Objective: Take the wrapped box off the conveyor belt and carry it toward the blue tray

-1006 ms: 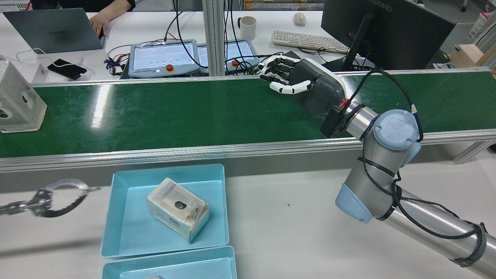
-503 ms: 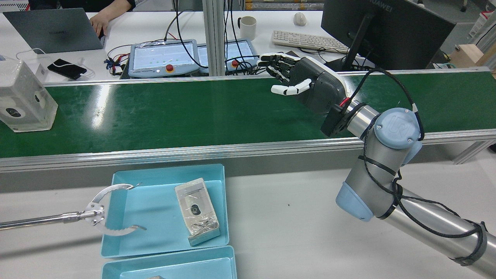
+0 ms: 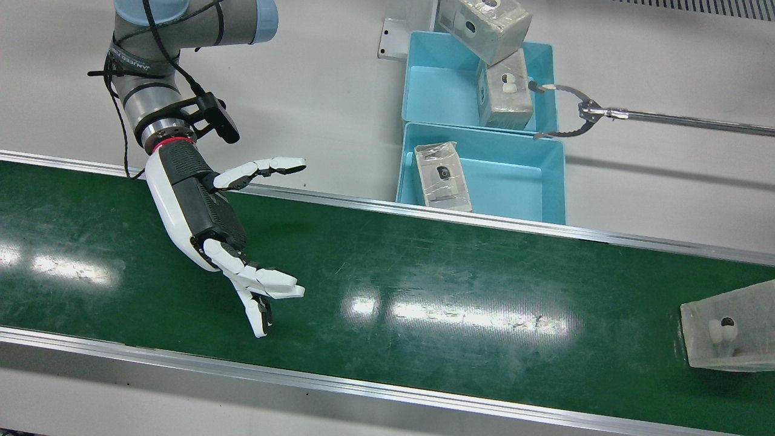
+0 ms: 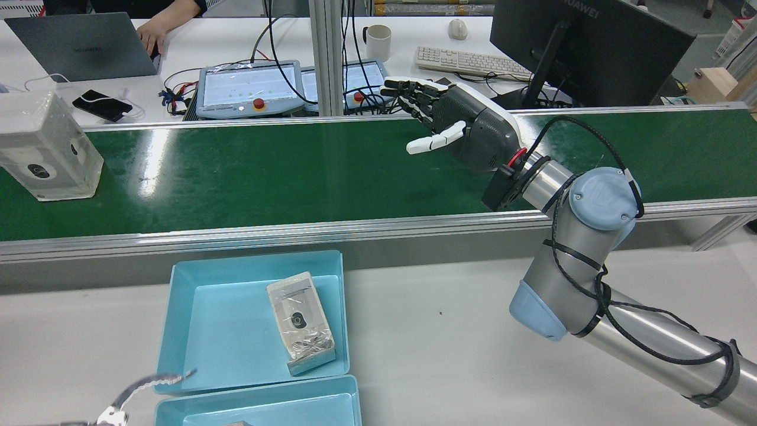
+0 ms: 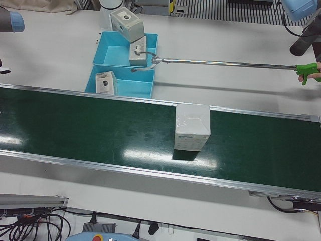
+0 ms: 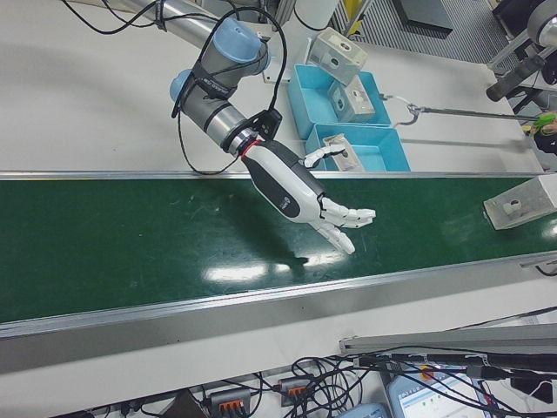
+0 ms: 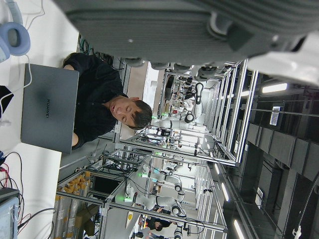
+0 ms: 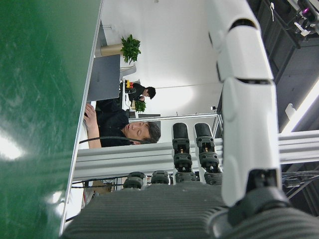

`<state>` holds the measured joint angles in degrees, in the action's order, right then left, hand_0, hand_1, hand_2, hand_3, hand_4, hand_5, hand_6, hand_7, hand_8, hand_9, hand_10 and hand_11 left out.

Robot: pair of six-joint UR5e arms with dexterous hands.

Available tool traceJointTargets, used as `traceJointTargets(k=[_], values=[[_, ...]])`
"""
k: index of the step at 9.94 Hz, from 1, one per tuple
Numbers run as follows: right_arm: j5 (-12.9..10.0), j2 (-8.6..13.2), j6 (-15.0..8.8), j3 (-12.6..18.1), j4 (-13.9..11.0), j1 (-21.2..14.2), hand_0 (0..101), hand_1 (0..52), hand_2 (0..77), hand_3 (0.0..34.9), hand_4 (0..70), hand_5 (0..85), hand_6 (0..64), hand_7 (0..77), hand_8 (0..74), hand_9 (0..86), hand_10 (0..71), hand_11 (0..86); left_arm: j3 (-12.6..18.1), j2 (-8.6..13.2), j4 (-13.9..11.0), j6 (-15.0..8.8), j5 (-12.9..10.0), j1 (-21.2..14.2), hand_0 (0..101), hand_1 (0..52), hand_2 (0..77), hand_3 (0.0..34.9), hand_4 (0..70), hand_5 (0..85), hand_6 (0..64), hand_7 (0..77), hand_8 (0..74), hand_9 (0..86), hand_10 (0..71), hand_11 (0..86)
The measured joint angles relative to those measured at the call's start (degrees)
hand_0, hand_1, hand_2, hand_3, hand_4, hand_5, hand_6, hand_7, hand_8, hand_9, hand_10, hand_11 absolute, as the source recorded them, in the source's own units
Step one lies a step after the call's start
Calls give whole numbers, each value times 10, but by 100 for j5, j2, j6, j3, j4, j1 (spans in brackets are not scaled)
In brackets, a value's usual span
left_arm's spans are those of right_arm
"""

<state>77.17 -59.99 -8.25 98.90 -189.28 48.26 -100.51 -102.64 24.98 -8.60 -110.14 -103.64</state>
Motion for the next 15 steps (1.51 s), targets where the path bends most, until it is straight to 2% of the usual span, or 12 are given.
traceJointTargets(k=[3,4,6,8,15], values=[[-11,-12,18,-46,135,-9,500,169,164,15,218,169,87,224,11,27,27,49,0,0,0,0,0,0,0,0,11,0,0,11,0,5,5,5,5,5],[-24,-13,63,-141,156,-2,500,180,164,18,218,175,87,229,11,27,0,49,0,0,0,0,0,0,0,0,11,0,0,11,0,5,5,5,5,5],[-47,15,323,-431,185,-13,506,180,158,16,218,169,87,218,5,27,16,33,0,0,0,0,0,0,0,0,11,0,0,11,0,5,5,5,5,0],[-58,38,522,-559,191,4,513,180,147,18,213,175,87,213,11,27,11,33,0,0,0,0,0,0,0,0,11,0,0,11,0,5,5,5,0,0],[-45,13,693,-537,198,152,529,191,153,19,202,185,87,213,5,27,0,22,0,0,0,0,0,0,0,0,11,0,0,11,0,5,5,5,5,0]])
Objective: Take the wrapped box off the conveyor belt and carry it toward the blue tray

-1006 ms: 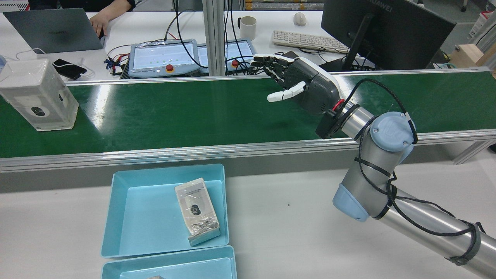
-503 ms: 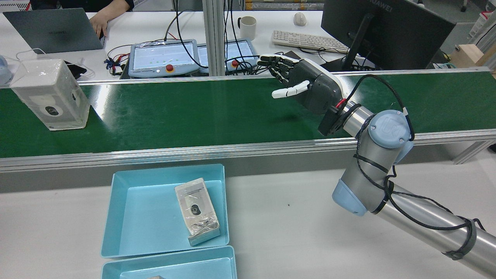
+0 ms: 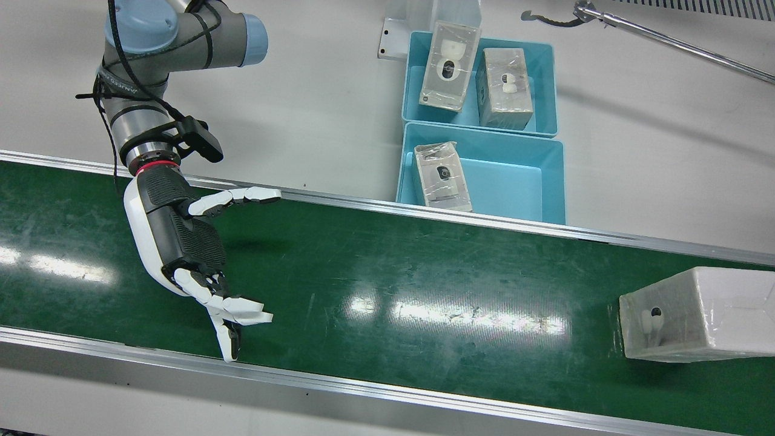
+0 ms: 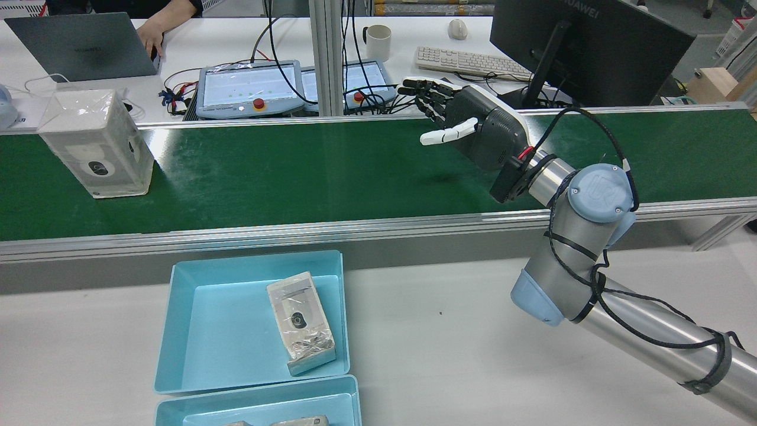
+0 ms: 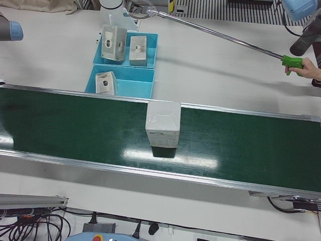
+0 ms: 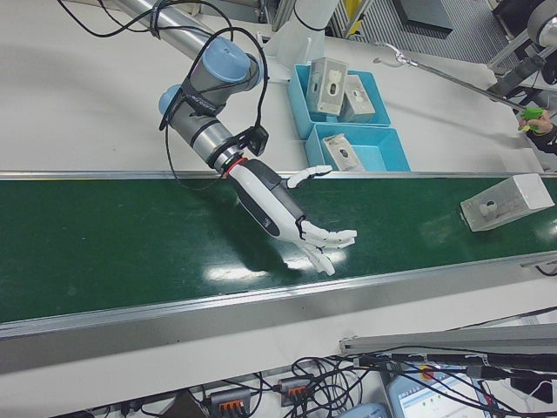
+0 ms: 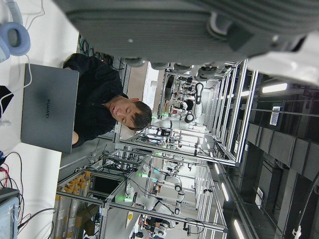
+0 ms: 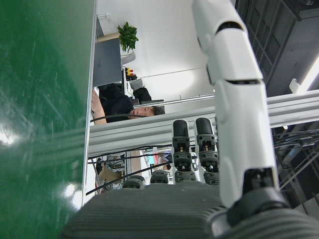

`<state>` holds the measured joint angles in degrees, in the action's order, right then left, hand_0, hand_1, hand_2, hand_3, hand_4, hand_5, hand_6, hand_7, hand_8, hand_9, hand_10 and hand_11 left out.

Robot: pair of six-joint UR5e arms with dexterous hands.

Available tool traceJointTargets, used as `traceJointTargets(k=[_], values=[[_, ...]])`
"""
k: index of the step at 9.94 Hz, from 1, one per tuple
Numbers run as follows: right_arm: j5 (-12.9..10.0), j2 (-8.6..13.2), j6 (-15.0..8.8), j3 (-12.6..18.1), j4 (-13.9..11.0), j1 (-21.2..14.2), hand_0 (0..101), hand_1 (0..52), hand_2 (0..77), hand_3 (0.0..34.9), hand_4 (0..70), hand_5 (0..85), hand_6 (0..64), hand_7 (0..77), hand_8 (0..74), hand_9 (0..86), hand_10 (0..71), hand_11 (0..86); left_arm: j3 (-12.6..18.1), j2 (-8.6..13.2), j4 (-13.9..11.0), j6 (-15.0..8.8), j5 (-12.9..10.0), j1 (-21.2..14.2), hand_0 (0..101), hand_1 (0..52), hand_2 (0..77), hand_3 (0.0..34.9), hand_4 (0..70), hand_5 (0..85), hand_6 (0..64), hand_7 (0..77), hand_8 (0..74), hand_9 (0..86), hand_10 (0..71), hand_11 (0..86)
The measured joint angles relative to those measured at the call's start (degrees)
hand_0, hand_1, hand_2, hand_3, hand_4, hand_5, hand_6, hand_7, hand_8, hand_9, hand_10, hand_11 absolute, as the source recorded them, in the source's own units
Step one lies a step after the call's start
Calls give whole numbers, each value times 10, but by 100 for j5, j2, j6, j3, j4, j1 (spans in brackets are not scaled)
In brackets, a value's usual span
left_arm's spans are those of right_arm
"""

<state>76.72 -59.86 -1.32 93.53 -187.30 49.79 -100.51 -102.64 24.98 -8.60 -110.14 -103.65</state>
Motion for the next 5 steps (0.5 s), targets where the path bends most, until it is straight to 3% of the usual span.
traceJointTargets(k=[5], values=[[6,-16,93,5,9,19,520,191,169,18,224,202,104,245,5,38,27,44,0,0,0,0,0,0,0,0,5,0,0,11,0,5,5,5,5,0]])
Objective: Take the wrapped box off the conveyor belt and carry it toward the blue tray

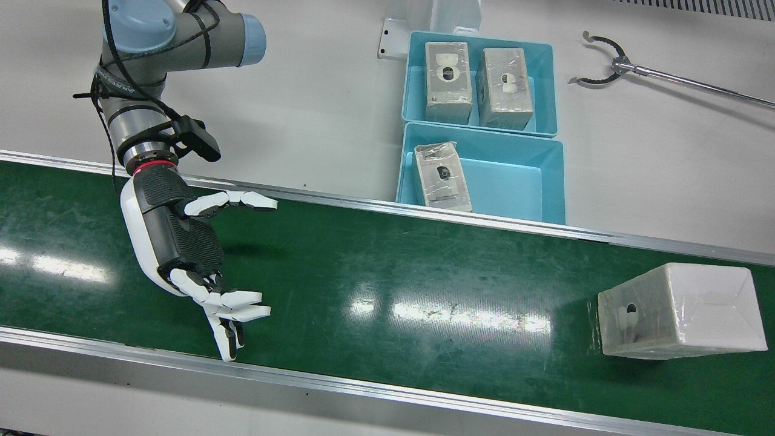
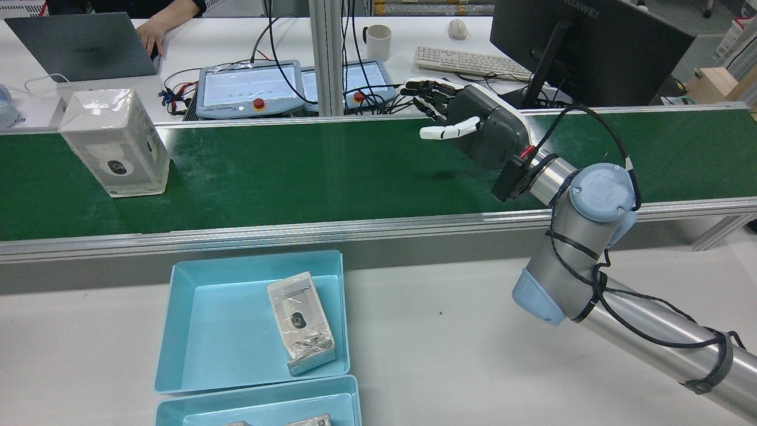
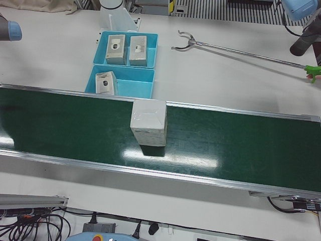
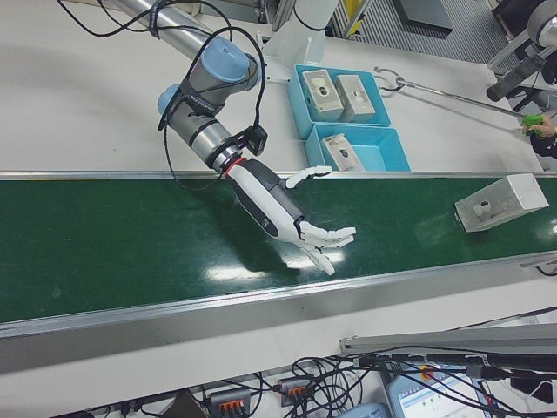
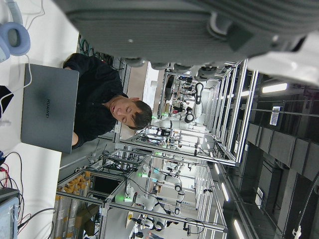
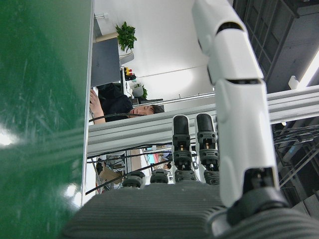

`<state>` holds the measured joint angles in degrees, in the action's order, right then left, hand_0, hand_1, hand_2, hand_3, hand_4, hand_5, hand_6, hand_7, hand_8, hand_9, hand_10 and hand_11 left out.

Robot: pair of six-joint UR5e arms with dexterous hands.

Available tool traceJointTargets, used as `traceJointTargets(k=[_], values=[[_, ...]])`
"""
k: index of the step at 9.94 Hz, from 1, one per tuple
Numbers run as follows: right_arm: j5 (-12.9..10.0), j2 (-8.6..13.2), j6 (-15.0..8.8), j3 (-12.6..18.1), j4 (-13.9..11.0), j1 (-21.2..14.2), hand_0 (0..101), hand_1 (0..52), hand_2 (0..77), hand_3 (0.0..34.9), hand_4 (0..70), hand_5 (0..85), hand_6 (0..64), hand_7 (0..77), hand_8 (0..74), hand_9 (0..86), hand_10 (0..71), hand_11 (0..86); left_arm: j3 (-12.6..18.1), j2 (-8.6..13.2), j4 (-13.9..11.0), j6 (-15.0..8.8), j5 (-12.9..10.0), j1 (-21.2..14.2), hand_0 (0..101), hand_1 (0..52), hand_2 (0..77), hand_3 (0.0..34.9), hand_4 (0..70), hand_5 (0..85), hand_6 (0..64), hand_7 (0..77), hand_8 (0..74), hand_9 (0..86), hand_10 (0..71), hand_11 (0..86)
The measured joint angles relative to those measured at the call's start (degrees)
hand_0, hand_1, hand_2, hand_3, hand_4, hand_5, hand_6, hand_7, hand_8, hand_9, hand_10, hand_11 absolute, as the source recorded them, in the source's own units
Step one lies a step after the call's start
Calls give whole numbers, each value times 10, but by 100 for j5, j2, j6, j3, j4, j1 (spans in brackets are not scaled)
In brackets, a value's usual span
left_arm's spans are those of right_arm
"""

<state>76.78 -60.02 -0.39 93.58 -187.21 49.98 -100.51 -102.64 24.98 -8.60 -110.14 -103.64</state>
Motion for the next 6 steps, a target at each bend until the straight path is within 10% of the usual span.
traceJointTargets(k=[3,4,6], values=[[-10,-7,72,2,-6,10,575,338,365,18,289,382,114,273,33,60,22,65,0,0,0,0,0,0,0,0,11,0,0,11,0,5,5,5,5,0],[-12,-8,86,2,-8,17,595,360,605,18,349,589,191,333,55,98,60,109,0,0,0,0,0,0,0,0,11,0,0,11,5,5,5,5,5,0],[-11,-9,101,2,-8,32,595,360,616,16,349,611,191,344,55,98,22,114,0,0,0,0,0,0,0,0,5,0,0,11,0,5,5,5,5,0]])
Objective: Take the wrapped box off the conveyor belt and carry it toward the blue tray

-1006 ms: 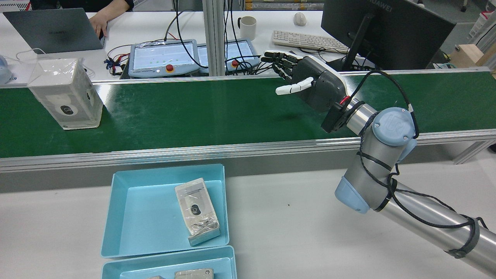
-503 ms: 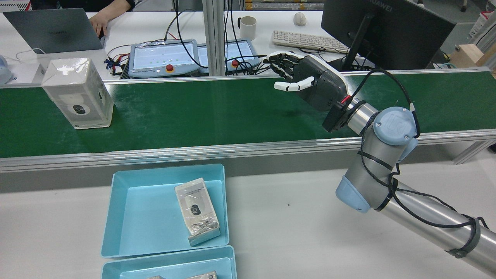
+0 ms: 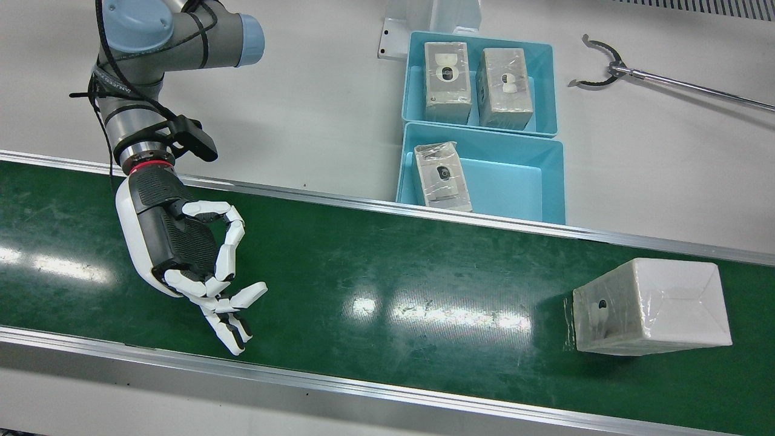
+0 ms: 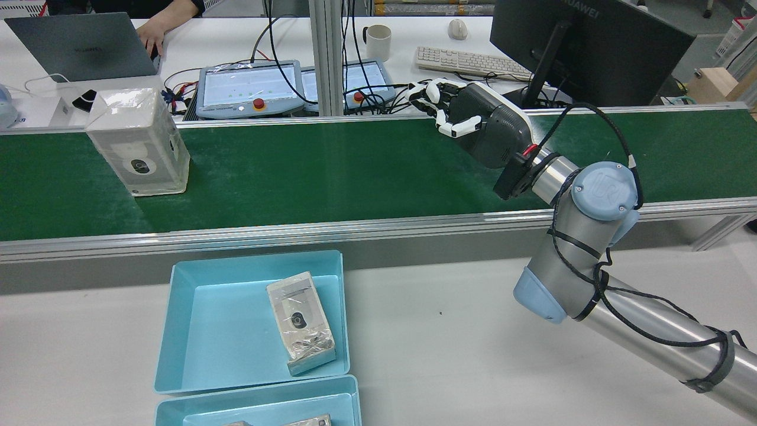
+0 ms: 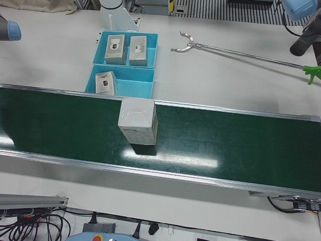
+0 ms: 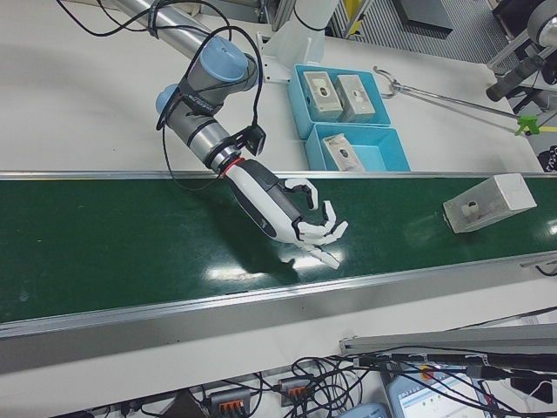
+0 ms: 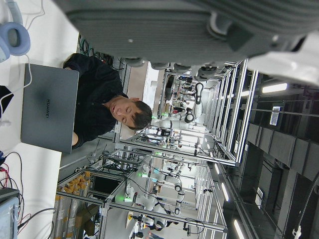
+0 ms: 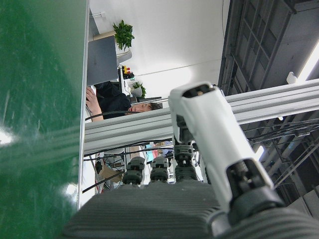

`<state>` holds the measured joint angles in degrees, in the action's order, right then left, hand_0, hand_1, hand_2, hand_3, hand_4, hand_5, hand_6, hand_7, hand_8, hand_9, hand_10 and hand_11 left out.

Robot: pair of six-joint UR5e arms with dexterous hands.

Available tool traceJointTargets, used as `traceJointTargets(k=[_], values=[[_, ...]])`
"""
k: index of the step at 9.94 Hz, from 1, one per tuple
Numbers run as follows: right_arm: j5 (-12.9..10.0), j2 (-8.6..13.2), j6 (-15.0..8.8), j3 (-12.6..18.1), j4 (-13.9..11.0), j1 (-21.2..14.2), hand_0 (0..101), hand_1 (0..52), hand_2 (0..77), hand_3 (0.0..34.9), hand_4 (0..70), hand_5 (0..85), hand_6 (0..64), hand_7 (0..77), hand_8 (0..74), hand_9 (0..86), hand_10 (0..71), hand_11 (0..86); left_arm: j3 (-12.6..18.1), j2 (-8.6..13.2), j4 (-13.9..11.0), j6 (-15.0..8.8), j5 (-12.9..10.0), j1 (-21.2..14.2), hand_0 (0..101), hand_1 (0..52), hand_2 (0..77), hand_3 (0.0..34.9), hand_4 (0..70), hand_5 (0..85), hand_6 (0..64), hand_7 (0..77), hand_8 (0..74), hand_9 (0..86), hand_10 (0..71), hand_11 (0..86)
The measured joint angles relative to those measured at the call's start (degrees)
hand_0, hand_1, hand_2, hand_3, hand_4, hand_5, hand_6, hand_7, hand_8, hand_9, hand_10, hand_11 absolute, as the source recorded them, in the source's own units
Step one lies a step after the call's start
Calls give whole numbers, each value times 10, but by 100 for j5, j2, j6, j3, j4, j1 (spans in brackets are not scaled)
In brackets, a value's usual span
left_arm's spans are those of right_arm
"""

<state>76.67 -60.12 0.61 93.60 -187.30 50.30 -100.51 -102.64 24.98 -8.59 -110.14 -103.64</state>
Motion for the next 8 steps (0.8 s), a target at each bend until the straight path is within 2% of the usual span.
traceJointTargets(k=[1,3,4,5,6,7,8], values=[[3,0,4,0,2,10,593,360,605,18,349,595,191,344,55,98,60,114,0,0,0,0,0,0,0,0,5,0,0,11,0,5,5,5,5,0],[6,-6,8,0,7,13,610,360,605,16,344,595,185,333,44,93,60,114,0,0,0,0,0,0,0,0,5,0,0,11,0,5,5,5,5,5],[6,-5,8,0,8,7,593,267,535,18,273,491,125,229,22,44,33,65,0,0,0,0,0,0,0,0,11,0,0,11,0,5,5,5,5,5],[6,-5,9,0,9,1,593,267,535,18,273,491,125,229,22,44,33,65,0,0,0,0,0,0,0,0,11,0,0,11,5,5,5,5,5,0],[6,-6,9,0,9,-5,563,207,284,16,251,371,98,224,27,44,22,60,0,0,0,0,0,0,0,0,11,0,0,11,5,5,5,5,5,0],[6,-7,9,0,9,-5,563,207,284,16,262,224,98,224,27,33,22,60,0,0,0,0,0,0,0,0,5,0,0,11,0,5,5,5,5,0],[4,-7,9,0,7,-2,525,131,180,18,322,245,98,224,5,27,22,22,0,0,0,0,0,0,0,0,5,0,0,11,0,5,5,5,5,0]])
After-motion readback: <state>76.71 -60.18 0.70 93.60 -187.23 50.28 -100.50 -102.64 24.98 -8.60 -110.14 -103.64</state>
